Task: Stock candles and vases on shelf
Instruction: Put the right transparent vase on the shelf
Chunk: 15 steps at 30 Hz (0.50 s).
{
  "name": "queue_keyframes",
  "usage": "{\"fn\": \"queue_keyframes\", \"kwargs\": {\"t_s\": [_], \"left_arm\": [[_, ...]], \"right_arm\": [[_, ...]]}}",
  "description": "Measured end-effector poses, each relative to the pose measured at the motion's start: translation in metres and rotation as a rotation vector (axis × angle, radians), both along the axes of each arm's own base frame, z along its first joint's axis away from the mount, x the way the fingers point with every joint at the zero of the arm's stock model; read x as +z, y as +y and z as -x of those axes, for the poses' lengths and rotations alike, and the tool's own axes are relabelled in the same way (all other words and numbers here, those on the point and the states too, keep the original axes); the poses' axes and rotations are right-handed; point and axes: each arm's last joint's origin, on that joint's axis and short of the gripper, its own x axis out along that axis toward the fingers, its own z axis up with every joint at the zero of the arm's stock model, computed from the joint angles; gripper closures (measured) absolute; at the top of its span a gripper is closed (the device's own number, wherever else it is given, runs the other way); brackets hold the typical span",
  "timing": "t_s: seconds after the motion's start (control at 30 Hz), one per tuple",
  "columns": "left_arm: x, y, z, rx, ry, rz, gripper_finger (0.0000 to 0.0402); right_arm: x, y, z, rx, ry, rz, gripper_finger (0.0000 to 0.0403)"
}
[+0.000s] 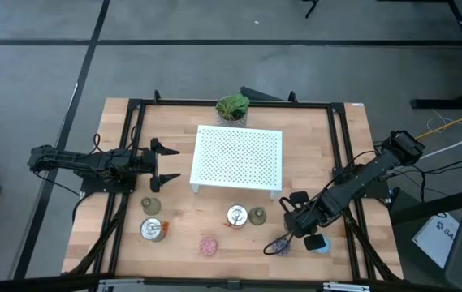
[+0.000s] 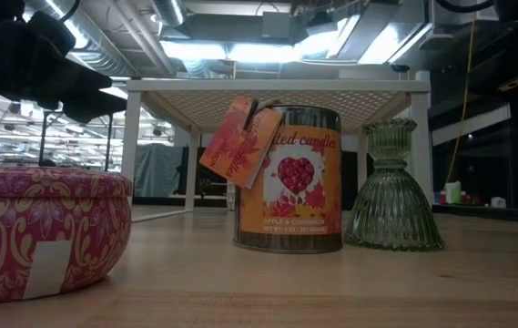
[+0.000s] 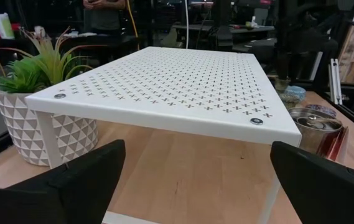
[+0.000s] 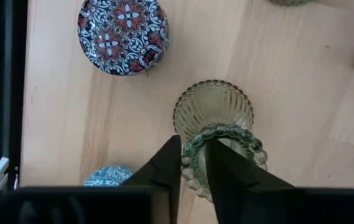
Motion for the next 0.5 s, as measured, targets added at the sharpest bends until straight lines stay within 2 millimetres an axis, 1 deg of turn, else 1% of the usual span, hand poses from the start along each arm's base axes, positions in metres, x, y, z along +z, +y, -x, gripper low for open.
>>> {"fn": "queue_keyframes", "kwargs": {"t_s": [0.1,0.23,0.4,0.5], "left_arm": [[0.0,0.0,0.0,0.0,0.0,0.0,0.0002],[0.0,0.0,0.0,0.0,0.0,0.0,0.0002],[0.0,0.0,0.0,0.0,0.0,0.0,0.0002],[0.0,0.0,0.0,0.0,0.0,0.0,0.0002]], "right_arm": [[0.003,0.0,0.0,-0.004,0.007,0.003,0.0359],[0.011,0.002,-0.001,0.003,0.028,-0.009,0.0366],[0.026,0.002,0.001,0.012,0.099,-0.009,0.0373],[0.041,0.003,0.001,0.016,0.076,-0.035,0.0373]]}}
